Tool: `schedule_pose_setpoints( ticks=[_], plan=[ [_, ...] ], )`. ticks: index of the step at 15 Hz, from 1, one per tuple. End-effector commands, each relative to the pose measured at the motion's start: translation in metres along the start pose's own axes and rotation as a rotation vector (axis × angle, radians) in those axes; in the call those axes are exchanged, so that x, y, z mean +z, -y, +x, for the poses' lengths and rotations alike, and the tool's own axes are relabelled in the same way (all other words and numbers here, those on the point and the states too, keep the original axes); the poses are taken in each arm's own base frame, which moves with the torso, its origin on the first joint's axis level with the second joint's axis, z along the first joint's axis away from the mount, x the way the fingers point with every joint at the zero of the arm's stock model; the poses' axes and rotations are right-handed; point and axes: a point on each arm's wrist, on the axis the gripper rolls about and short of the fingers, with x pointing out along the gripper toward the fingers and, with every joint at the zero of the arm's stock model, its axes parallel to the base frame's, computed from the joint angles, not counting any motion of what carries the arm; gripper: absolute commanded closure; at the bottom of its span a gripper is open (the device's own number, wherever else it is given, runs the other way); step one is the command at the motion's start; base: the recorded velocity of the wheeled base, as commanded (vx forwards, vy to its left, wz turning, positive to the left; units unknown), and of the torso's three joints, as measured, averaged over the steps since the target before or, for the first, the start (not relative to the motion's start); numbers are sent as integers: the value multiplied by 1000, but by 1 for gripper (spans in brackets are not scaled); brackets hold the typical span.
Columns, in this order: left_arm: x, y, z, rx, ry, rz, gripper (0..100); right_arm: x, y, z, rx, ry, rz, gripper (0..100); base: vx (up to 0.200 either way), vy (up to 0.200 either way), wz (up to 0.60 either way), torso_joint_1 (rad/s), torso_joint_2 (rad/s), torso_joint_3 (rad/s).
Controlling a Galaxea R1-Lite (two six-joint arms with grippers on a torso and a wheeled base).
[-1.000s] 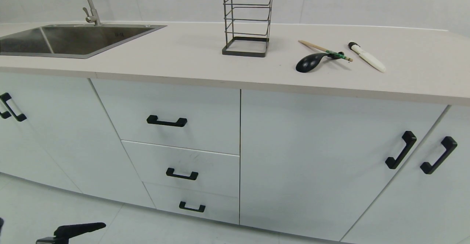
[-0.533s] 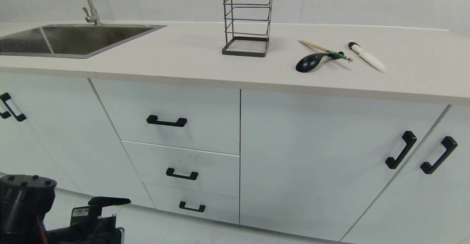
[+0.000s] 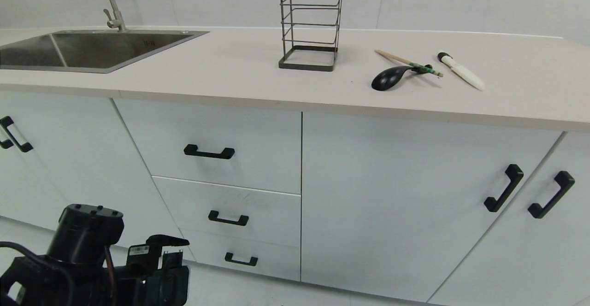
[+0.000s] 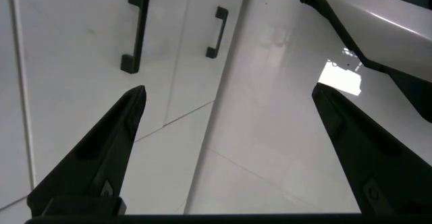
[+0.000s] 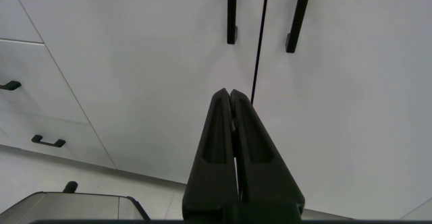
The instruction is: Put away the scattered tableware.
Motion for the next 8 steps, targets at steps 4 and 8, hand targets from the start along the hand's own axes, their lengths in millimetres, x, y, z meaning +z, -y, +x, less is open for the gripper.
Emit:
schedule_pose_setpoints(
  ticks=[4,8],
  plan=[
    [-4,-4,22,-65,-26,-17,0,0,0,0,0,-1,0,100,0,0,0,0,0,0],
    [-5,-9,38,-46,-14,-13,0,0,0,0,2,-1,0,100,0,0,0,0,0,0]
  ],
)
